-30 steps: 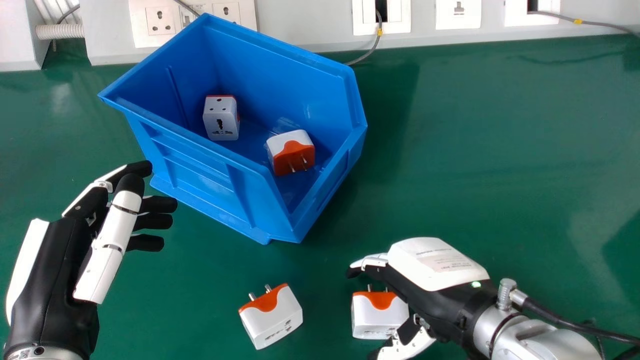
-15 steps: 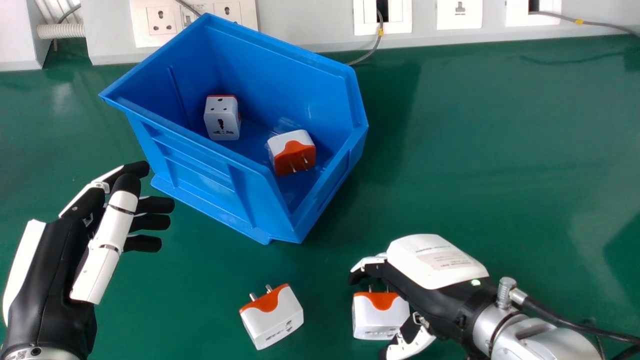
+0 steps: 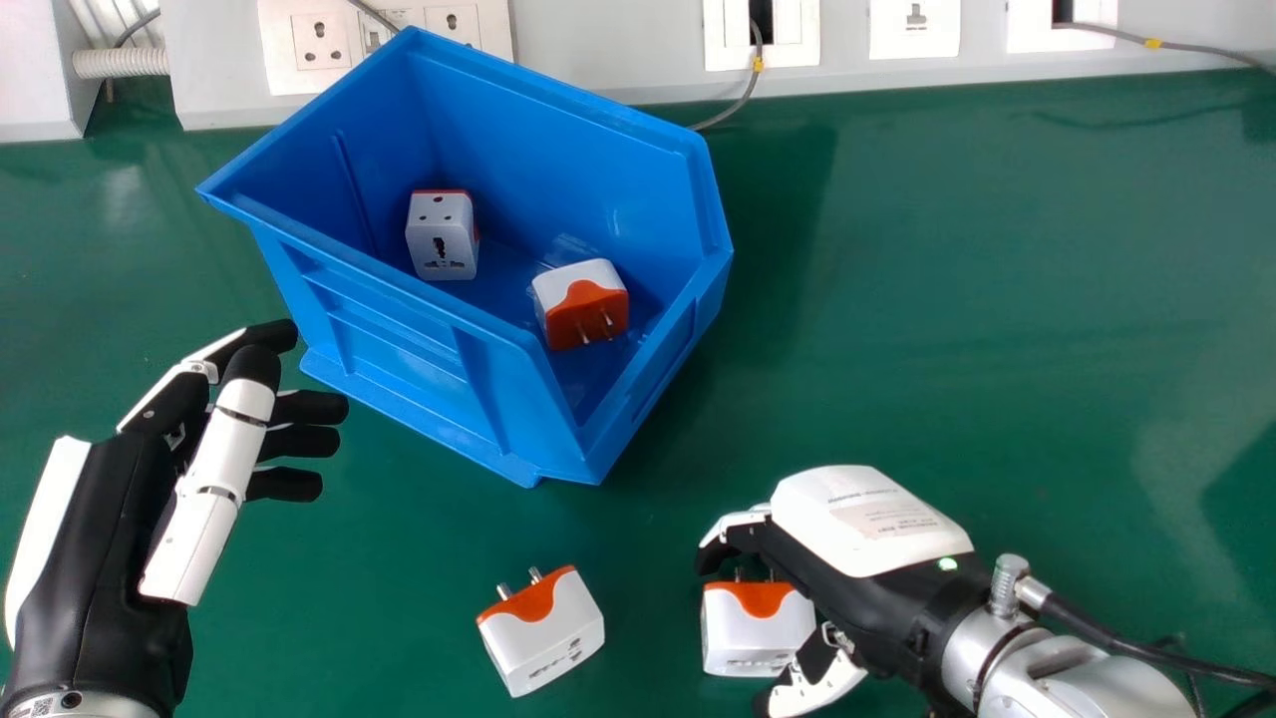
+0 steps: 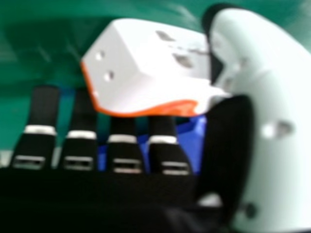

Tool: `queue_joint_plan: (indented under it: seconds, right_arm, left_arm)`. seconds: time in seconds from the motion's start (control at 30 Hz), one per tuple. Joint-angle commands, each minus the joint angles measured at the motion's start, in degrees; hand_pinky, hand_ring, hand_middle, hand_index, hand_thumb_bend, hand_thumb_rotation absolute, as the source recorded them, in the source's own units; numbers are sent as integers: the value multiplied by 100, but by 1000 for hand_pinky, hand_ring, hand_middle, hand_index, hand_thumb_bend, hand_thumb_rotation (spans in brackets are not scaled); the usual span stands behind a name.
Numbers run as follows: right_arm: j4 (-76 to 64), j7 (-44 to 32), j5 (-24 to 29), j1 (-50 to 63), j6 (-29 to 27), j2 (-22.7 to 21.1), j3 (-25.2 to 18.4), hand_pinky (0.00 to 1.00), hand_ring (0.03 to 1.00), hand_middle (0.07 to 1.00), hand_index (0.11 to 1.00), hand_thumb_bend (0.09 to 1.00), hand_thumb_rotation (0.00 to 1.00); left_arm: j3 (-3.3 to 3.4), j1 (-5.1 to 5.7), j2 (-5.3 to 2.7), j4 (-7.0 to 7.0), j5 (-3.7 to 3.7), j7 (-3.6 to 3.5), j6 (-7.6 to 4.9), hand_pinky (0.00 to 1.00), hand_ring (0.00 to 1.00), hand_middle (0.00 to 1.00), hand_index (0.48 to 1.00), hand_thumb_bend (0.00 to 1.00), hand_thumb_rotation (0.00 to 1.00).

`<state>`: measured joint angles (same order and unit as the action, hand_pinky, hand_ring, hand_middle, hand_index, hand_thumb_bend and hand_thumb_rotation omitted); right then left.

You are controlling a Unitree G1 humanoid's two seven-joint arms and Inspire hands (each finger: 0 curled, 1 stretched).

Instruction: Pick all objects and put in blue box

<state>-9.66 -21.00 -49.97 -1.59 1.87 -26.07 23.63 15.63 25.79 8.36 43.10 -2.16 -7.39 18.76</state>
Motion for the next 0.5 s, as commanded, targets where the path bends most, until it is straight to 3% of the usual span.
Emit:
queue_joint_plan:
  seconds: [0.0, 0.27, 0.33, 0.47]
  right_arm:
    - [11, 62, -4, -18, -89, -51, 33, 648, 747, 776, 723, 450, 49]
    - [142, 326, -99, -59, -112, -21, 48, 629, 715, 748, 695, 455, 37]
    - [153, 389, -111, -64, -117, -24, 37, 604, 681, 716, 622, 470, 68]
    - [254, 776, -150, -40, -230, -16, 9, 573, 642, 678, 575, 479, 85]
  left_arm:
    - [5, -34, 73, 193, 39, 25, 15, 578, 640, 651, 803, 462, 848]
    - [-32, -48, 73, 286, 90, 35, 111, 577, 641, 652, 804, 461, 848]
    - [-44, -51, 69, 298, 108, 38, 122, 577, 642, 652, 804, 459, 848]
    - [-55, -53, 66, 336, 131, 43, 167, 576, 642, 652, 804, 458, 849]
